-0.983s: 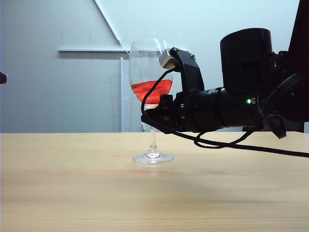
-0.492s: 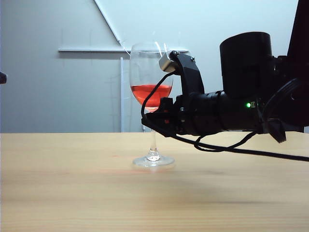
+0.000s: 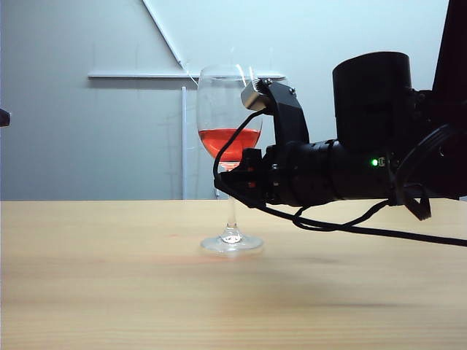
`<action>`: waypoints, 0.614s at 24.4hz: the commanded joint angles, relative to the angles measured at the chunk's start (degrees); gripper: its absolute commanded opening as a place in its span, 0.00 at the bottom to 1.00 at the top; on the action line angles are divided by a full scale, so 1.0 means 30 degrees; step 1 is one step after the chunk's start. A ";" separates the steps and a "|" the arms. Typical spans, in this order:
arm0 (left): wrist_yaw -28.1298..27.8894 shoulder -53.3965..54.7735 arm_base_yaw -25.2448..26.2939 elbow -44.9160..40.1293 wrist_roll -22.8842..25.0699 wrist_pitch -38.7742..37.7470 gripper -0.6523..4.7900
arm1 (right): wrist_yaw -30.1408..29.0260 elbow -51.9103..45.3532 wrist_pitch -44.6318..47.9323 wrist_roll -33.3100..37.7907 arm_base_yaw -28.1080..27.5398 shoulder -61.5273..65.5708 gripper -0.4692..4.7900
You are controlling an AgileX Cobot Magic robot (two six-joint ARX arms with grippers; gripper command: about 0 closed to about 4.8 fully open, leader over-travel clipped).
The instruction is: Gently pick up the goblet, rotate it counterclockwise for two full turns (viewing from above), and then place it back on the table.
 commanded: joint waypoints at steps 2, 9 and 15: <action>0.0015 0.0022 0.0015 0.0080 0.0022 0.0219 0.11 | 0.0146 0.0175 0.0670 0.0022 0.0022 -0.0189 0.16; 0.0015 0.0022 0.0015 0.0080 0.0029 0.0219 0.11 | 0.0313 0.0138 0.0430 0.0015 0.0022 -0.0189 0.23; 0.0015 0.0022 0.0015 0.0080 0.0022 0.0219 0.11 | 0.0503 0.0102 0.0408 0.0022 0.0015 -0.0189 0.33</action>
